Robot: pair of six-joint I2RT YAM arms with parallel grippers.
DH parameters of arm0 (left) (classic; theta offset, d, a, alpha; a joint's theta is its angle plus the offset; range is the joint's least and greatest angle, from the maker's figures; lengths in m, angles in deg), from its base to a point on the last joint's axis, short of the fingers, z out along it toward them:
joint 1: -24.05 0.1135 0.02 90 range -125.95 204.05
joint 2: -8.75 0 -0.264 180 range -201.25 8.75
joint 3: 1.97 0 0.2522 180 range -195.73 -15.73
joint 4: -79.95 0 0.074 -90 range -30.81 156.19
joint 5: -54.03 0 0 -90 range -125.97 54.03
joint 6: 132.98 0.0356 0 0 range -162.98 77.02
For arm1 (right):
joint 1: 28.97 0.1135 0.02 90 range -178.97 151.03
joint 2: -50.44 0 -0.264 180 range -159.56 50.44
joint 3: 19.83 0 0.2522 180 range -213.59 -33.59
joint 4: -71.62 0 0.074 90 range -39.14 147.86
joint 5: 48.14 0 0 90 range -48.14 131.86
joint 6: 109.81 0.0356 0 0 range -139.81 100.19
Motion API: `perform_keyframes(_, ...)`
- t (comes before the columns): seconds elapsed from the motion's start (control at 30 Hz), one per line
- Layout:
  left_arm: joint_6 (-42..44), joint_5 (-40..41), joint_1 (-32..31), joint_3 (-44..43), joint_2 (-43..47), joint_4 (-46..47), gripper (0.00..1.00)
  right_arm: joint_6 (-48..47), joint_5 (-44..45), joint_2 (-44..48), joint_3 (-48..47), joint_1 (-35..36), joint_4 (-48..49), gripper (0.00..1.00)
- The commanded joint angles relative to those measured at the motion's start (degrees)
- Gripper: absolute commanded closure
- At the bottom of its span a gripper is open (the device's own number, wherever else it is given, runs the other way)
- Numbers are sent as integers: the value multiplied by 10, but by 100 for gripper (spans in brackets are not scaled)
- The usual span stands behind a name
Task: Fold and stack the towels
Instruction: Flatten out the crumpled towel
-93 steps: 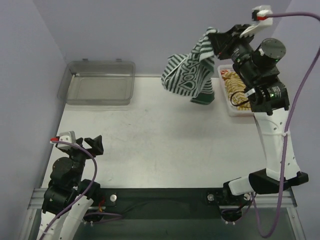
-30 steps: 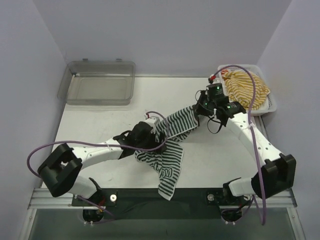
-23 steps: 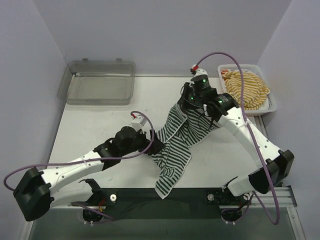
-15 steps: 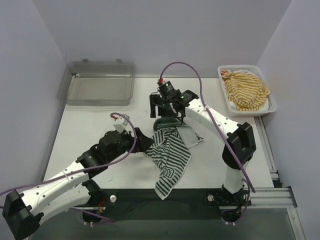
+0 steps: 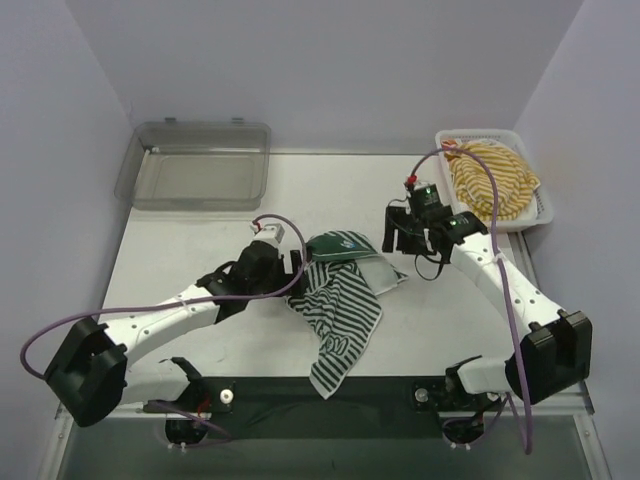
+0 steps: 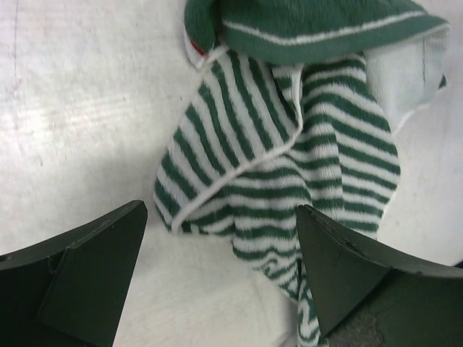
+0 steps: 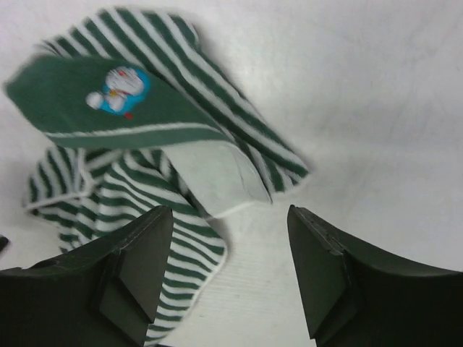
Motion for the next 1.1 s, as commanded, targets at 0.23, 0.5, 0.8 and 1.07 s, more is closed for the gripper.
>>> perform_keyframes(0.23, 105, -57, 55, -121, -186, 154, 7, 19, -201, 54, 215, -121, 123, 45)
perform_keyframes(0.5, 202, -66, 36, -173, -263, 177, 4, 46, -232, -5, 247, -123, 203, 37)
perform_keyframes(0.8, 279, 26, -4, -211, -320, 172, 3, 50, -230, -40, 259, -123, 231, 31)
perform_keyframes(1.07, 303, 143, -27, -231, -350, 181, 2, 54, -262, -52, 260, -121, 247, 35)
